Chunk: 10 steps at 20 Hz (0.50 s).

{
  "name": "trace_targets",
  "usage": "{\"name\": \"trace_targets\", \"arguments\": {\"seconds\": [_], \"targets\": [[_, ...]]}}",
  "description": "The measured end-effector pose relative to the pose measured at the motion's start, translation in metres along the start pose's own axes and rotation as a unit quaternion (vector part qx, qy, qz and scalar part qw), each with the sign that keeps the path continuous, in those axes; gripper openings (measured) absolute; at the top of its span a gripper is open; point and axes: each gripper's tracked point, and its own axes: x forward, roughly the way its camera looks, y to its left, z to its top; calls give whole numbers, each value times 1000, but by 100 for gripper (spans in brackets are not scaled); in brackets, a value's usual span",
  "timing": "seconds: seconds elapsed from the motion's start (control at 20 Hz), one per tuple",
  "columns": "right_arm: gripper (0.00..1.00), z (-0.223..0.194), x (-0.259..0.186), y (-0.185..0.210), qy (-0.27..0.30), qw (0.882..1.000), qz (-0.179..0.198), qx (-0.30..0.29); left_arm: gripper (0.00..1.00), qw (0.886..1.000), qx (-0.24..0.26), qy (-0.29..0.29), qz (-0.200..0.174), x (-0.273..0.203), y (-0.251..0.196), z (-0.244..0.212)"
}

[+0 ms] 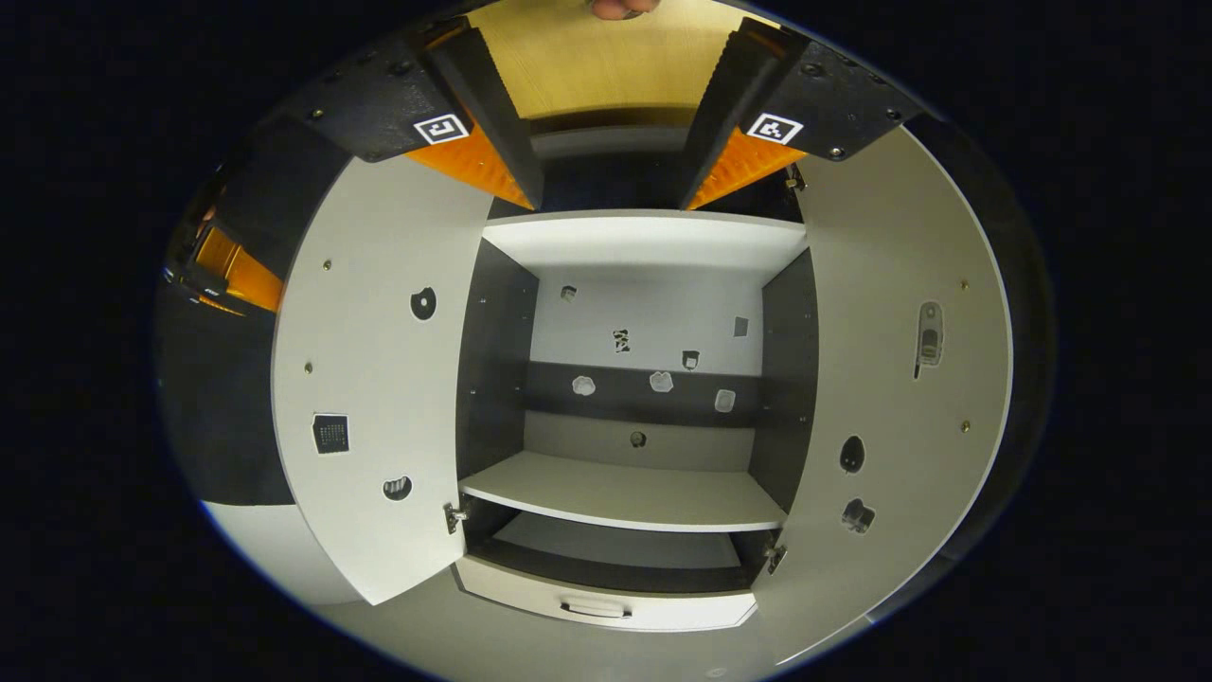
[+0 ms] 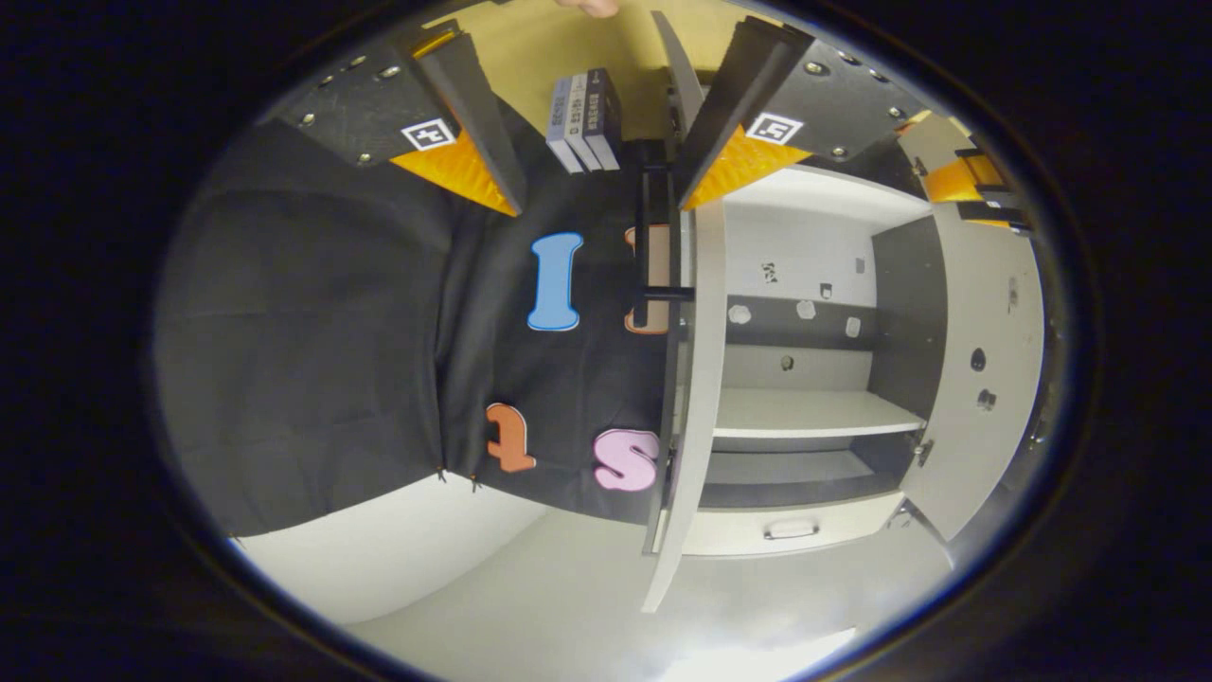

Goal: Grasp the bottle in the cabinet with the left hand and place it on the coaster, then close the right door with the right hand and the left door with the left hand.

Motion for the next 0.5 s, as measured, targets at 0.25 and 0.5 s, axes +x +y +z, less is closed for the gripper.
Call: {"name": "trace_targets", "arguments": {"seconds": [0.25, 0.5], "targets": [[96, -1, -4, 16, 8, 1000, 16, 16, 91, 1000, -1, -2, -12, 3, -4, 4], [96, -2, -7, 40, 9, 999, 38, 22, 91, 1000, 3, -9, -7, -2, 7, 7]]}}
